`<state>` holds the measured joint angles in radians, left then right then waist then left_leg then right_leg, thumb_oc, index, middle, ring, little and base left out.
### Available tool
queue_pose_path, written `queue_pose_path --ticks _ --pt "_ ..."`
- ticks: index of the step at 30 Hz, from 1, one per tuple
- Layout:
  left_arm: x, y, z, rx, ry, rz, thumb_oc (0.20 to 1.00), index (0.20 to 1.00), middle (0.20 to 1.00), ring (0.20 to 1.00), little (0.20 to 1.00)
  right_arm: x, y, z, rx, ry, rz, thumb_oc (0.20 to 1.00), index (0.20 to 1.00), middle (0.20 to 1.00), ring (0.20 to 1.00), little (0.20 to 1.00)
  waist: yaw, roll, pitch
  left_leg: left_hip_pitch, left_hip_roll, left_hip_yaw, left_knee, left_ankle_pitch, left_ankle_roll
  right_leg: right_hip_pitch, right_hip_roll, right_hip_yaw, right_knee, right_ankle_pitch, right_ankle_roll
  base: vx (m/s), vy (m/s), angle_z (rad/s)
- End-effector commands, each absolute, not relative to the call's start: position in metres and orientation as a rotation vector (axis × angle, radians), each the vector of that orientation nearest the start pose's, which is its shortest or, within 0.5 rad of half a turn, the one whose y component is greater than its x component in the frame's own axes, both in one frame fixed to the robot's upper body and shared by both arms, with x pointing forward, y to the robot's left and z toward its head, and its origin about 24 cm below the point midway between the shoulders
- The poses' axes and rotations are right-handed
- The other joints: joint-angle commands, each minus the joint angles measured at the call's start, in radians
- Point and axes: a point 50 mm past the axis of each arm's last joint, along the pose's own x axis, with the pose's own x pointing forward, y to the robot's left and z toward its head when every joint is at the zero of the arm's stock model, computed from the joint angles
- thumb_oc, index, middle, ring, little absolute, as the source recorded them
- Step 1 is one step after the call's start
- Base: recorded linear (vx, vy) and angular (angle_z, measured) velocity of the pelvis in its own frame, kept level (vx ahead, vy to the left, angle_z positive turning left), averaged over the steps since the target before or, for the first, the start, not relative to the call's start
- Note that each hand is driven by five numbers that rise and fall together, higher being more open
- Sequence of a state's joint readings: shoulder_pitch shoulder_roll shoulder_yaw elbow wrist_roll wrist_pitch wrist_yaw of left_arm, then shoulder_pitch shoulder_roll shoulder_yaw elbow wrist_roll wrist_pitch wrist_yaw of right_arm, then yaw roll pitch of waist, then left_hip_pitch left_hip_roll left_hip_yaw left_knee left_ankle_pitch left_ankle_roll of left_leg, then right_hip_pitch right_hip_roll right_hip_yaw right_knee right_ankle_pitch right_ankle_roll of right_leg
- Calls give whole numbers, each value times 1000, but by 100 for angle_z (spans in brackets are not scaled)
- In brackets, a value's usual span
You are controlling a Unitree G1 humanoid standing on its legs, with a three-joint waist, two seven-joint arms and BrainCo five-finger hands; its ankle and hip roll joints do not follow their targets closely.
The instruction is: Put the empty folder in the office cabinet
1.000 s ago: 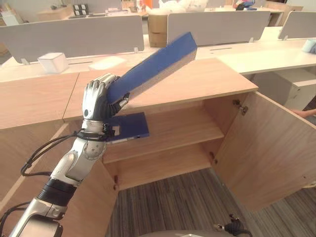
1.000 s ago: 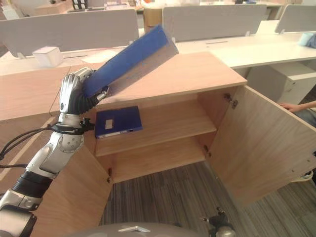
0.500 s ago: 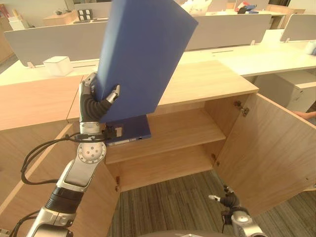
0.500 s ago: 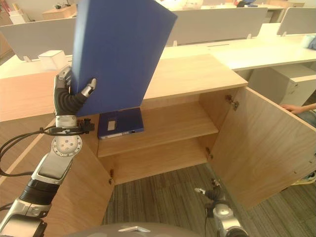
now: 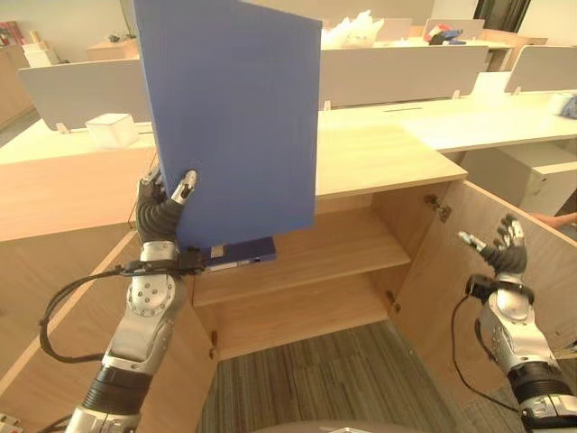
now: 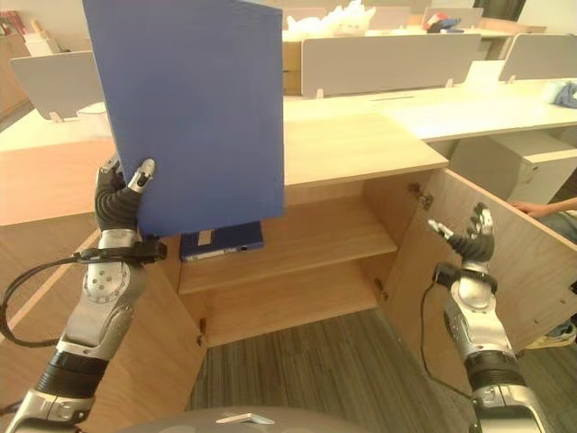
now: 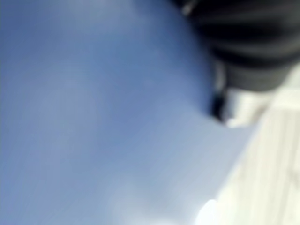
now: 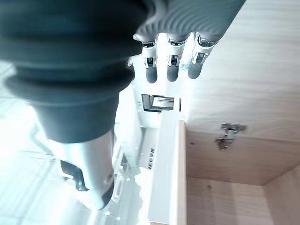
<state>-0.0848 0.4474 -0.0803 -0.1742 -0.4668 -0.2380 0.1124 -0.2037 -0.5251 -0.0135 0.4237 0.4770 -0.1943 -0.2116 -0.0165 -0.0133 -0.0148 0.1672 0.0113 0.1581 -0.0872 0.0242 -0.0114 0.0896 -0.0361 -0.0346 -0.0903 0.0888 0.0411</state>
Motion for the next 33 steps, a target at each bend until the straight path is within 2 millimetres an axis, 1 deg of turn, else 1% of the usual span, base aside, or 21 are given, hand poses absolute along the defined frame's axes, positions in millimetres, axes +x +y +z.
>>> queue_pose_path --ticks 1,2,3,4,5,6,7,8,9,10,11,13,14,15,19,20,23,26,31,32,33 --pt "255 188 157 -151 -536 -158 200 200 200 200 200 304 -296 113 22 -253 -371 1000 1000 1000 1000 1000 23 -40 -42 -12 21 -41 0 -91 -21 44 -48 -47 3 -60 63 -42 17 -3" --pt "251 180 154 -185 -519 -204 200 200 200 200 200 313 -283 120 66 -276 -307 1000 1000 1000 1000 1000 29 -43 -40 -11 21 -40 0 -91 -20 45 -50 -47 3 -57 64 -34 8 -2" --pt "250 181 154 -185 -519 -203 200 200 200 200 200 313 -283 120 67 -276 -305 1000 1000 1000 1000 1000 29 -43 -40 -10 21 -39 0 -91 -20 45 -50 -47 3 -57 64 -46 9 -3" --pt "247 174 152 -218 -499 -250 200 200 200 200 200 320 -260 124 147 -291 -202 1000 1000 1000 1000 1000 35 -47 -36 -9 20 -38 0 -90 -19 45 -52 -46 3 -55 64 0 0 0" --pt "246 174 152 -218 -498 -249 200 200 200 200 200 320 -260 124 148 -291 -201 1000 1000 1000 1000 1000 35 -47 -36 -9 20 -38 0 -90 -19 46 -52 -46 3 -55 64 -28 3 -3" --pt "246 172 151 -224 -490 -262 200 200 200 200 200 323 -248 123 190 -291 -151 1000 1000 1000 1000 1000 37 -48 -35 -8 20 -37 0 -89 -19 47 -53 -47 3 -54 64 0 0 0" --pt "245 166 149 -245 -475 -294 200 200 200 200 200 327 -221 123 294 -288 -36 1000 1000 1000 1000 1000 43 -50 -34 -7 19 -37 0 -89 -19 46 -55 -46 3 -52 63 0 0 0" --pt "245 166 149 -244 -475 -293 200 200 200 200 200 327 -221 123 295 -287 -36 1000 1000 1000 1000 1000 42 -50 -35 -7 19 -37 0 -89 -19 46 -55 -46 3 -53 63 0 0 0" --pt "244 164 150 -250 -471 -307 200 200 200 200 200 327 -207 123 359 -287 23 1000 1000 1000 1000 1000 45 -51 -34 -6 18 -37 0 -88 -19 47 -55 -48 3 -52 62 -6 -2 -4" --pt "243 160 149 -261 -461 -327 200 200 200 200 200 326 -181 124 471 -284 127 1000 1000 1000 1000 1000 49 -51 -32 -6 18 -36 0 -87 -21 47 -56 -49 3 -52 61 0 0 0" --pt "243 160 149 -260 -461 -327 200 200 200 200 200 326 -181 124 472 -284 127 1000 1000 1000 1000 1000 49 -52 -32 -5 18 -37 0 -87 -21 47 -56 -49 3 -52 61 -5 0 -3" --pt "242 156 148 -266 -452 -338 200 200 200 200 200 323 -154 124 617 -277 217 1000 1000 1000 1000 1000 55 -51 -31 -5 18 -38 0 -85 -22 48 -57 -52 3 -52 59 0 0 0" --pt "241 155 149 -263 -453 -344 200 200 200 200 200 320 -135 130 681 -280 287 1000 1000 1000 1000 1000 57 -51 -30 -5 17 -39 0 -84 -23 48 -58 -54 3 -52 58 0 0 0" --pt "241 155 149 -262 -453 -344 200 200 200 200 200 320 -134 130 682 -280 287 1000 1000 1000 1000 1000 56 -51 -30 -4 17 -39 0 -84 -23 49 -58 -54 3 -52 58 0 0 0" --pt "237 156 149 -249 -455 -331 200 200 200 200 200 311 -106 145 758 -319 404 1000 1000 1000 1000 1000 66 -50 -28 -5 17 -44 0 -82 -25 50 -60 -62 3 -53 55 3 0 2" --pt "237 156 149 -249 -455 -331 200 200 200 200 200 311 -106 145 758 -319 404 1000 1000 1000 1000 1000 65 -50 -28 -5 17 -45 0 -82 -25 50 -60 -62 3 -53 55 0 0 0" --pt "236 160 148 -229 -457 -314 200 200 200 200 200 306 -97 152 773 -345 452 1000 1000 1000 1000 1000 71 -49 -25 -9 16 -48 0 -80 -24 49 -61 -64 3 -53 54 -2 2 1" --pt "235 161 147 -215 -456 -310 200 200 200 200 200 302 -95 153 754 -348 477 1000 1000 1000 1000 1000 73 -51 -25 -12 16 -50 0 -79 -25 49 -62 -69 3 -54 54 2 2 2" --pt "235 165 148 -192 -468 -287 200 200 200 200 200 303 -108 147 730 -336 416 1000 1000 1000 1000 1000 72 -54 -24 -15 16 -55 0 -79 -26 49 -63 -73 3 -55 53 0 0 0" --pt "235 168 148 -187 -470 -269 200 200 200 200 200 305 -122 144 713 -348 344 1000 1000 1000 1000 1000 70 -53 -24 -15 15 -56 0 -80 -25 48 -62 -72 3 -56 53 0 0 0" --pt "235 168 148 -187 -470 -269 200 200 200 200 200 305 -122 144 713 -348 343 1000 1000 1000 1000 1000 70 -53 -24 -15 15 -56 0 -80 -25 48 -62 -72 3 -56 53 0 0 0"
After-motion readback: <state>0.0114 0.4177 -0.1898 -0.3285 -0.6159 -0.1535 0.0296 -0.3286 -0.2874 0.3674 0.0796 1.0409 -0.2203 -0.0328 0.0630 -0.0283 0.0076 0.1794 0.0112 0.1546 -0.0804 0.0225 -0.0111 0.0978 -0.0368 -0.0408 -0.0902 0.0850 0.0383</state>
